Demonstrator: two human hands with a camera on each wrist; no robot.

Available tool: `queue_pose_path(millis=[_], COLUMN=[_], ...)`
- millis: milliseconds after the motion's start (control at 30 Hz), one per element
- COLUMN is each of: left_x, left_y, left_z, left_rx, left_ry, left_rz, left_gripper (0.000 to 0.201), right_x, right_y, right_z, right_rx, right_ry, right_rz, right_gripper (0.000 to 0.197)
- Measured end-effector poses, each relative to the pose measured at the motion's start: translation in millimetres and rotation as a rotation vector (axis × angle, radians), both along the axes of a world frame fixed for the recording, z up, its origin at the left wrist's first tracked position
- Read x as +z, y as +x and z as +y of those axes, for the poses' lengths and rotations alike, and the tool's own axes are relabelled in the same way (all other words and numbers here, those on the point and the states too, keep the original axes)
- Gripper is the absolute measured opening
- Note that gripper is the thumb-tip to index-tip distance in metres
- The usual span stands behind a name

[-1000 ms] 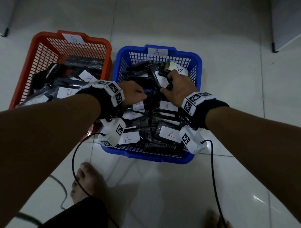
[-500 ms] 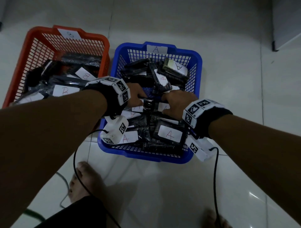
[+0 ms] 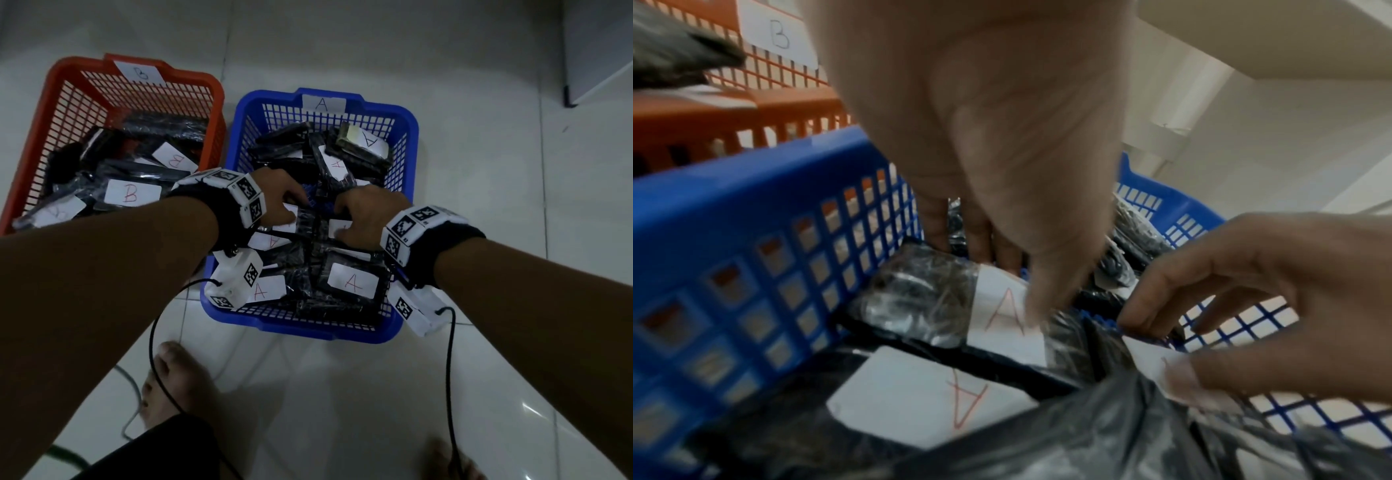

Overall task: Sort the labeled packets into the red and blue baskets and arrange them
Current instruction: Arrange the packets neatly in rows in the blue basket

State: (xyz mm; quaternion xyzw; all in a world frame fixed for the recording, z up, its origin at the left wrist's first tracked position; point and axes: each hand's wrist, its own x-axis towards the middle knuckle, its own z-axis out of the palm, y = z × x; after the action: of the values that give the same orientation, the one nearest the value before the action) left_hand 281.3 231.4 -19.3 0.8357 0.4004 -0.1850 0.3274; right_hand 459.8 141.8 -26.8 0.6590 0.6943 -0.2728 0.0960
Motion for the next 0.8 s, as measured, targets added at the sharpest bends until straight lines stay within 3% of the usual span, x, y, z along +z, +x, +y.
queue_pose_path(millis=[100, 200, 333, 400, 500, 600, 700, 800], left_x=[5, 4, 1, 4, 7, 9, 12, 7], left_y=[-2, -5, -8, -8, -7, -4, 1, 7], left_z=[0, 0, -1, 3, 13, 22, 29, 36], left_rx=[-0.073, -0.109, -0.045, -0.007, 0.102, 0.192, 0.198, 0.176], left_ry=[-0.007, -0.007, 0.001, 0.067, 0.315, 0.529, 0.613, 0.538], left_rz=[0.085, 0.142, 0.092, 0.026, -0.150, -0.268, -0.271, -0.172], left_gripper=[0.061, 0.060, 0.066, 0.057, 0.029, 0.025, 0.031, 0.038], right_x=[1, -2, -5, -10, -16, -19, -18, -16], right_y=[-1, -3, -7, -9, -10, -9, -5, 3], right_z=[-2, 2, 14, 21, 28, 31, 31, 32], right_rx=[-0.213, -0.353, -0.493, -0.516, -0.594, -0.699, -0.726, -0.765], right_ry=[0.211, 0.330, 0.292, 0.259, 0.254, 0.246, 0.189, 0.095], right_rz=[0.108, 0.165, 0.169, 0.181, 0.291, 0.430, 0.443, 0.479], right_gripper=[0.023, 0.026, 0.042, 0.047, 0.047, 0.051, 0.052, 0.047])
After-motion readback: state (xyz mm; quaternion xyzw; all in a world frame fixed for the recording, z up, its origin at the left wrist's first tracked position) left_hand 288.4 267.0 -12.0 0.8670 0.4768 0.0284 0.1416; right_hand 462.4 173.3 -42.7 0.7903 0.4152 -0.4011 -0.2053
